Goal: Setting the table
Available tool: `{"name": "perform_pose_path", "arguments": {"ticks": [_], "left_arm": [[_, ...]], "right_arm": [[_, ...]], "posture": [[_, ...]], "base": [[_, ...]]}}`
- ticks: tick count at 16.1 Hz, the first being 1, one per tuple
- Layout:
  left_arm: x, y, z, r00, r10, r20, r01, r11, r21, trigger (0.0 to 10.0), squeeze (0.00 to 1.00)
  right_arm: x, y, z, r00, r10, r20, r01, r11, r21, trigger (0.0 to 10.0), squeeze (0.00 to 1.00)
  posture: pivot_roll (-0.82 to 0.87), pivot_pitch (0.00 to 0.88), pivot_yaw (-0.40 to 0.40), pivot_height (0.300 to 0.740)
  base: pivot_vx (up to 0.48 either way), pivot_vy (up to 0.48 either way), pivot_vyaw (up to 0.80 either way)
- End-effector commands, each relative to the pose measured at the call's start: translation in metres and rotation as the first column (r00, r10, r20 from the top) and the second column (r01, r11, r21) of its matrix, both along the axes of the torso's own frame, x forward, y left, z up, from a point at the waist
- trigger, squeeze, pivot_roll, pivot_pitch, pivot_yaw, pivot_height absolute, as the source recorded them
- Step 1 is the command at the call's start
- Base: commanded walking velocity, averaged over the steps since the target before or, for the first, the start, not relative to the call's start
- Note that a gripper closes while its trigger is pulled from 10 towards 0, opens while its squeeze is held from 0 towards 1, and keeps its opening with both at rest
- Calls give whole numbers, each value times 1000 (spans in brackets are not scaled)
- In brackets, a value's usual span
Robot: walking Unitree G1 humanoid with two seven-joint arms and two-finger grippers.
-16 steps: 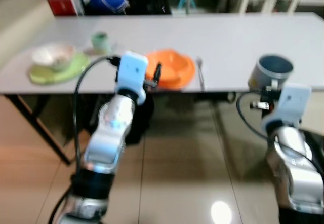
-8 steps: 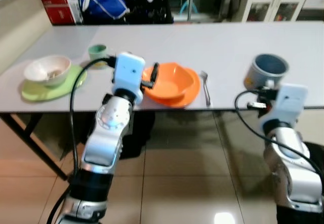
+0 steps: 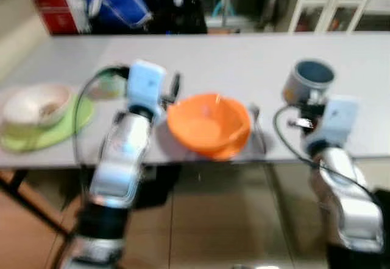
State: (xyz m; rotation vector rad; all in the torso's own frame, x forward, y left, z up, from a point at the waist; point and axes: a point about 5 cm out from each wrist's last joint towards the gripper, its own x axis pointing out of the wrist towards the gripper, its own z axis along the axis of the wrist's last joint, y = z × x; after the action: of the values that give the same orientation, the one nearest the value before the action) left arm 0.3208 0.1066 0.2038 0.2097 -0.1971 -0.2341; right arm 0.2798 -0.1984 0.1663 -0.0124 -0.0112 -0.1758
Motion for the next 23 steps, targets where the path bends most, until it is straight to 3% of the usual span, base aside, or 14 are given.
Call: {"name": "perform_pose_path", "arguments": {"ticks": [1,8,13,17,23], "left_arm": [[1,8,6,1000,16,20,-17,1000,10,10000,0],[0,7,6,1000,6,27,-6,1000,4,10000,0],[-6,1,0,996,-84,-5,84,991,101,10000,0],[-14,-3,-2,987,-155,-32,158,983,99,10000,0],[-32,-2,-6,955,-283,-91,290,953,83,10000,0]], "right_arm": [[2,5,5,1000,18,21,-18,1000,5,10000,0],[2,5,6,999,22,25,-22,1000,3,10000,0],[11,-8,9,999,30,40,-31,999,34,10000,0],[28,-26,13,999,28,40,-30,998,50,10000,0],[58,-43,-6,993,108,-56,-105,993,54,10000,0]], "posture": [[-30,0,10,740],[-29,0,10,740],[-22,0,11,740],[-19,0,17,740],[-6,0,32,740]], "base": [[480,0,0],[399,0,0],[0,0,0],[0,0,0],[0,0,0]]}}
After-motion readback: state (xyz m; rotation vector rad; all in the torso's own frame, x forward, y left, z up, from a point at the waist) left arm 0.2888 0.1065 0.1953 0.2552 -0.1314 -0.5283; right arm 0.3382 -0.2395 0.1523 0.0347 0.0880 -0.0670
